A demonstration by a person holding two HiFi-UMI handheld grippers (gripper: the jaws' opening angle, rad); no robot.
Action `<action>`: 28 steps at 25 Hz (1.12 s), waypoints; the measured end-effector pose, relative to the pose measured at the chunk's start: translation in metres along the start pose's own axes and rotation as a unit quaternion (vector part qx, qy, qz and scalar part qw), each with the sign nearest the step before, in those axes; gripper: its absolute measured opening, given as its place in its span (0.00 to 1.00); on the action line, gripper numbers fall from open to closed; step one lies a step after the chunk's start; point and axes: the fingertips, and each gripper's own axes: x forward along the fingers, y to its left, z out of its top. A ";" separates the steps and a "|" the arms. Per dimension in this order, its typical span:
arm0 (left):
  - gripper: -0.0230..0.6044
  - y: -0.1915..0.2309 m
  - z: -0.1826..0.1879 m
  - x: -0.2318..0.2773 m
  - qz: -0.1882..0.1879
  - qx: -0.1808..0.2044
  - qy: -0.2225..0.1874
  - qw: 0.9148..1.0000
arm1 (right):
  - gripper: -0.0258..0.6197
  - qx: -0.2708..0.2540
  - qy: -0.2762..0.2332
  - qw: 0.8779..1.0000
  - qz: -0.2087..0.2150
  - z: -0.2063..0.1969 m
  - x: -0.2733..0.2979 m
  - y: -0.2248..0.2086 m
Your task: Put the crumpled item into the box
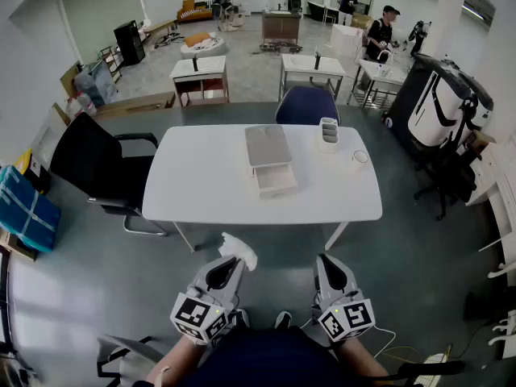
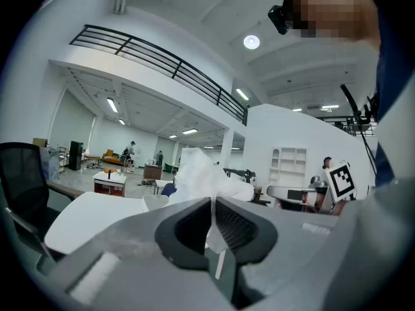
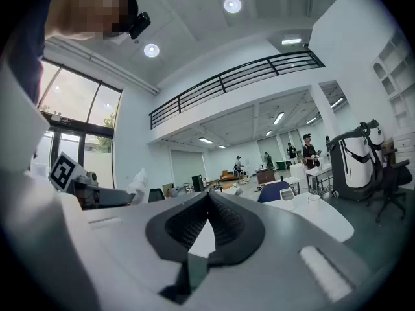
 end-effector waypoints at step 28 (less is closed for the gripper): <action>0.07 0.091 -0.004 -0.003 -0.063 -0.023 0.006 0.998 | 0.04 -0.002 0.003 0.996 -0.094 -0.010 0.045 0.038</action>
